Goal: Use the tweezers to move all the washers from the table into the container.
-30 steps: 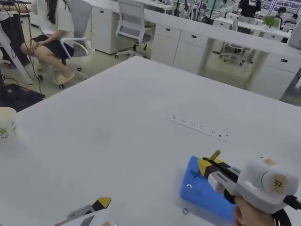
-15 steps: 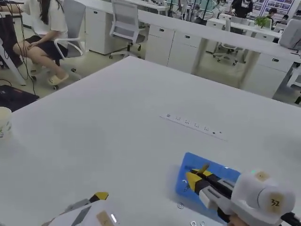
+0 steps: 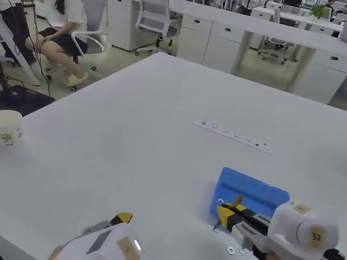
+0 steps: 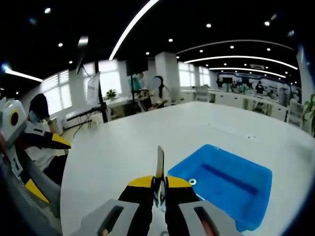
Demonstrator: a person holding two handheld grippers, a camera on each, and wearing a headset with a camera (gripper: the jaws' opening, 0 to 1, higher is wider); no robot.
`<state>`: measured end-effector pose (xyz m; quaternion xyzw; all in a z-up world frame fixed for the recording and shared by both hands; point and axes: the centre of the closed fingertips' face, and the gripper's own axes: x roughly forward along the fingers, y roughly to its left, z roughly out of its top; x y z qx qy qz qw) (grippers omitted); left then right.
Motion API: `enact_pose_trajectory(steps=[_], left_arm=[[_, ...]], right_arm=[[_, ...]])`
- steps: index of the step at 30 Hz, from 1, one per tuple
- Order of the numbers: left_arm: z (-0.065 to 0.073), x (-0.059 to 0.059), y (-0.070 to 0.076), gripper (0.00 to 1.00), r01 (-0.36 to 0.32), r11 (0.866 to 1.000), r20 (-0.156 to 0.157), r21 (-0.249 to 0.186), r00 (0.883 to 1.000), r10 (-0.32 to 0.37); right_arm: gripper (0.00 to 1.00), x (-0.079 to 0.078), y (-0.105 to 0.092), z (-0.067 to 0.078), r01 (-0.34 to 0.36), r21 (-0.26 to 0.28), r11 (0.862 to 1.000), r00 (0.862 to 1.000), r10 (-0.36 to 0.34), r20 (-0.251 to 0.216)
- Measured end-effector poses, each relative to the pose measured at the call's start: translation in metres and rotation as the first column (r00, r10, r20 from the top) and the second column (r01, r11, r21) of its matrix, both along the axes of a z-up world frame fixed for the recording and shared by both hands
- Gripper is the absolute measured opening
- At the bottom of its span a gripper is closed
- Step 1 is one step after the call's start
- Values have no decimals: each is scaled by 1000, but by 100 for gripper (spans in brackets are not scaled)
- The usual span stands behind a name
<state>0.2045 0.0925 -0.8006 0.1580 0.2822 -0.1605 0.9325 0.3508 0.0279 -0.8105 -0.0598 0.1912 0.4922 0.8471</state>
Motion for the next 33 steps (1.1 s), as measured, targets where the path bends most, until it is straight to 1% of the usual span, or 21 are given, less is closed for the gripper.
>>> enact_pose_trajectory(steps=[3, 8, 9, 10, 12, 15, 19, 21, 22, 25, 27, 29, 30, 32, 33], left_arm=[[0, 0, 0, 77, 2, 1000, -2, 0, 1000, -2], [-1, -1, 0, 77, 4, 1000, -6, 3, 1000, -4], [-1, -1, 0, 77, 1, 1000, -4, 4, 1000, -1], [-1, -1, 0, 77, 1, 1000, -5, 2, 1000, -1], [-1, -1, 0, 76, 2, 1000, -10, 3, 1000, -2], [-2, -1, 0, 76, 4, 1000, -10, 7, 1000, -4], [-2, -2, 0, 76, 1, 1000, -13, 8, 1000, -1], [-2, -2, 0, 76, 3, 1000, -15, 11, 1000, -2], [-3, -2, 0, 76, 3, 1000, -15, 12, 1000, -3], [-3, -2, 1, 76, 2, 1000, -16, 14, 1000, -2], [-3, -2, 1, 76, 2, 1000, -15, 13, 1000, -2], [-2, -1, 0, 76, 1, 1000, -12, 10, 1000, -1], [-2, -1, 0, 76, 2, 1000, -13, 8, 1000, -2], [-2, -1, 0, 76, 3, 1000, -13, 10, 1000, -3], [-2, -1, 0, 76, 4, 1000, -11, 10, 1000, -4]], right_arm=[[4, 3, -1, -5, -4, -17, 1000, 1000, 4, 4], [4, 7, -4, -13, -2, -37, 999, 1000, 2, -5], [4, 7, -4, -11, 2, -23, 1000, 1000, -2, -2], [4, 7, -4, -11, 5, -25, 1000, 1000, -5, -11], [4, 8, -4, -11, 5, -25, 1000, 1000, -5, -5], [5, 7, -3, -11, 0, -21, 1000, 1000, -1, -10], [5, 4, -4, -13, -2, -26, 1000, 999, 1, -42], [4, 4, -4, -12, -12, -33, 999, 1000, 12, -3], [4, 3, -5, -13, -16, -37, 999, 1000, 16, 5], [4, 4, -4, -14, -10, -22, 1000, 1000, 10, -7], [4, 4, -6, -14, 5, -23, 1000, 1000, -5, 9], [3, 2, -6, -14, 5, -12, 1000, 1000, -5, 0], [3, 0, -6, -14, 3, -12, 1000, 1000, -3, 0], [3, -1, -7, -14, -5, -29, 1000, 1000, 6, 15], [3, -3, -8, -14, 0, -34, 999, 1000, 0, 8]])
